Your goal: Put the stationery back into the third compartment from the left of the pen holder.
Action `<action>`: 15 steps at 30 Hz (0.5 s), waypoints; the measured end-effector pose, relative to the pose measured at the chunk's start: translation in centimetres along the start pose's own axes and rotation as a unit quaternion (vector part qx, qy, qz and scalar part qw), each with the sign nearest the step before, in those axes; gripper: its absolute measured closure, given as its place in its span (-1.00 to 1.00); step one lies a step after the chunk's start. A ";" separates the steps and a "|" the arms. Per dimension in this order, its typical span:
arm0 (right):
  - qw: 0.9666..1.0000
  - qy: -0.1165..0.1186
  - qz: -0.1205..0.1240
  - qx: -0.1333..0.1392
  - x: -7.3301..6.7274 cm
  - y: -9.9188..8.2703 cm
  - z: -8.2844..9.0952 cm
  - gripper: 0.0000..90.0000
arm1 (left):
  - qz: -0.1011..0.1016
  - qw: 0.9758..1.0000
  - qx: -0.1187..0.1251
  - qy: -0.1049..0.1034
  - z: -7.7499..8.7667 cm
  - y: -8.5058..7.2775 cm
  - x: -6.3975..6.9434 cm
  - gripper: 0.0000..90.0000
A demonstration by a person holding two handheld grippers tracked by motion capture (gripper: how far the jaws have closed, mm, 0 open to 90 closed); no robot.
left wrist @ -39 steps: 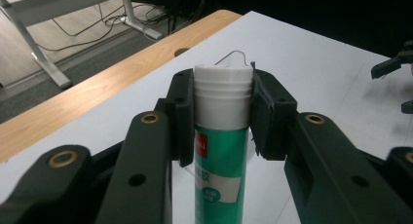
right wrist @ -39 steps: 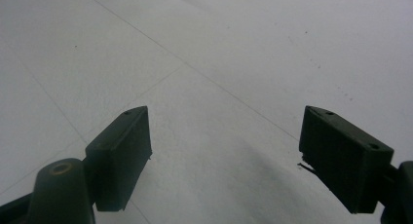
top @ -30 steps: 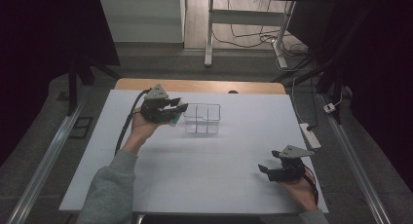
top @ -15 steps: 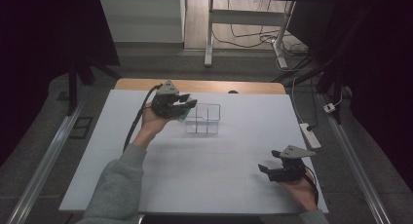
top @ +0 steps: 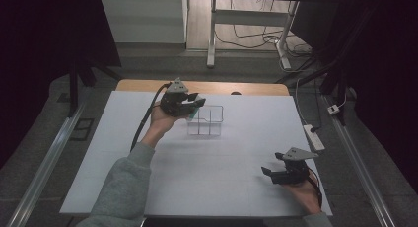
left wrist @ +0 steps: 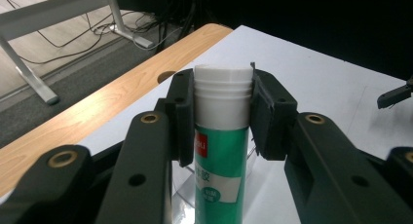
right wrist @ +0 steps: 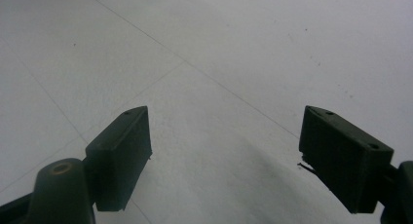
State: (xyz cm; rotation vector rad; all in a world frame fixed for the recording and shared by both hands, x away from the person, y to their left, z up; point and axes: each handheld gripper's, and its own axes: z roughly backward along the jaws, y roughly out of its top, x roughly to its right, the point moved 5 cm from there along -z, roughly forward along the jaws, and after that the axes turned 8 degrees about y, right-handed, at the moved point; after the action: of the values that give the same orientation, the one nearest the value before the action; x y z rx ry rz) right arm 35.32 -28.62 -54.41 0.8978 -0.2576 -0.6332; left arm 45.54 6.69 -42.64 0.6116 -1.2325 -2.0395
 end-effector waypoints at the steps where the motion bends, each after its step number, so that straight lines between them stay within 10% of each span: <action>1: 1.000 -0.001 0.000 0.000 0.0 0.0 0.0 -0.57 | -0.001 1.000 -0.001 0.000 -0.1 0.0 0.0 0.43; 15: 1.000 -0.005 -0.004 -0.002 0.1 -0.1 0.0 -0.58 | -0.003 1.000 0.001 -0.009 -1.8 0.9 0.8 0.43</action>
State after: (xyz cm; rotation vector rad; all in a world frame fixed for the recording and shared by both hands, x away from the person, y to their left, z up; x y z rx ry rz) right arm 35.39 -28.75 -54.51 0.8914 -0.2618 -0.6449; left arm 46.55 4.71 -42.65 0.6009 -1.2433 -2.0538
